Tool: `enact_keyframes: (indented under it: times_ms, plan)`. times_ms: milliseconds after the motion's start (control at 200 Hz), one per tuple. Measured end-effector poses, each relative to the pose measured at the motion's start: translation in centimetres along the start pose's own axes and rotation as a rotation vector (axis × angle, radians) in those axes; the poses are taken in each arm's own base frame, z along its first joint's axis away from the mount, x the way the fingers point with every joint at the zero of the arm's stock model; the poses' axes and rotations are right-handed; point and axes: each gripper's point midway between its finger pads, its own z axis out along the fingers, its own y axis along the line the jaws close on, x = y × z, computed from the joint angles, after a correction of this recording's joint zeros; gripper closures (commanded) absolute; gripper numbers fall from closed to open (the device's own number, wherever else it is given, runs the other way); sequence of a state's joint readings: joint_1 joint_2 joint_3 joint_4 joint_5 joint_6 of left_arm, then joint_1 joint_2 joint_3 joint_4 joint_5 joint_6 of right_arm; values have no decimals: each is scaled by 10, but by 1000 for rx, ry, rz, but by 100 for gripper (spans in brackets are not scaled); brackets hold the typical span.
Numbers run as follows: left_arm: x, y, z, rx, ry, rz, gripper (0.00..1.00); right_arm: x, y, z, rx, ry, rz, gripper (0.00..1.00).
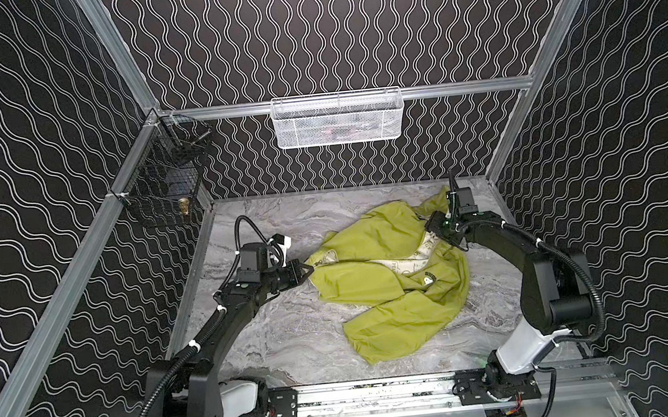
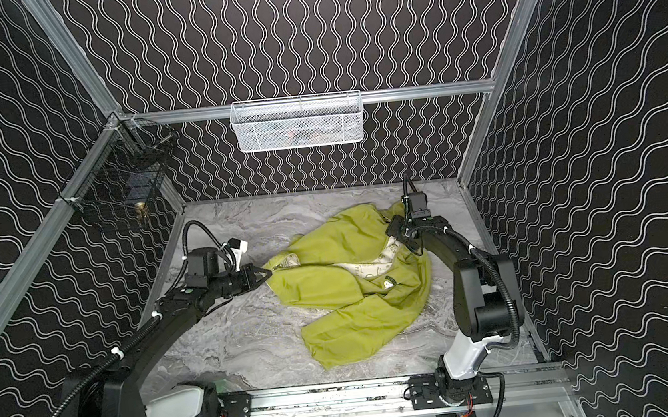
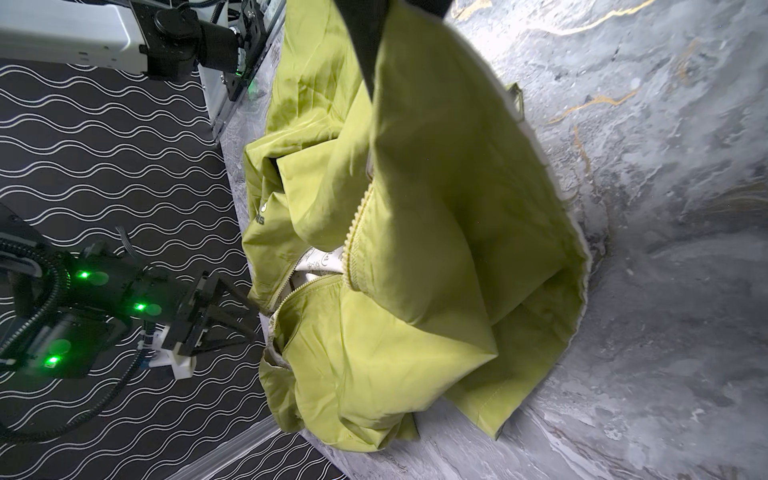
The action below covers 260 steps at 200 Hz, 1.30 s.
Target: Zip up the jacket
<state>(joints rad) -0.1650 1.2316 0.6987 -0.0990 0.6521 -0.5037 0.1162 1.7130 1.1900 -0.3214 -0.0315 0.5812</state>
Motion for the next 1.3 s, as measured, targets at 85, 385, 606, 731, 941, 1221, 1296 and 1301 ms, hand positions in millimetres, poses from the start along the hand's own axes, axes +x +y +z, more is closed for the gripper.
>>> enact_keyframes:
  times_ms: [85, 385, 606, 731, 941, 1221, 1296, 1301]
  plan:
    - [1, -1, 0, 5, 3, 0, 100, 0, -1, 7, 10, 8, 1, 34]
    - [2, 0, 1, 7, 3, -14, 100, -2, 6, 32, -3, 48, 5, 35]
    - [4, 1, 1, 7, 7, -18, 100, 8, 2, 46, -1, 94, 14, 52]
    - [4, 1, 1, 7, 6, -18, 100, 11, -2, 48, 0, 102, 26, 68]
    - [4, 1, 0, 7, 6, -18, 100, 2, 0, 35, -32, 83, 45, 94]
    - [-3, -4, -2, 7, 1, -11, 100, -42, 2, 3, -166, 2, 83, 100]
    - [-4, -5, -3, 3, 4, -8, 100, -54, -4, 0, -206, -13, 91, 100]
    - [-4, -5, -3, 3, 5, -7, 100, -55, -4, -1, -208, -14, 91, 100]
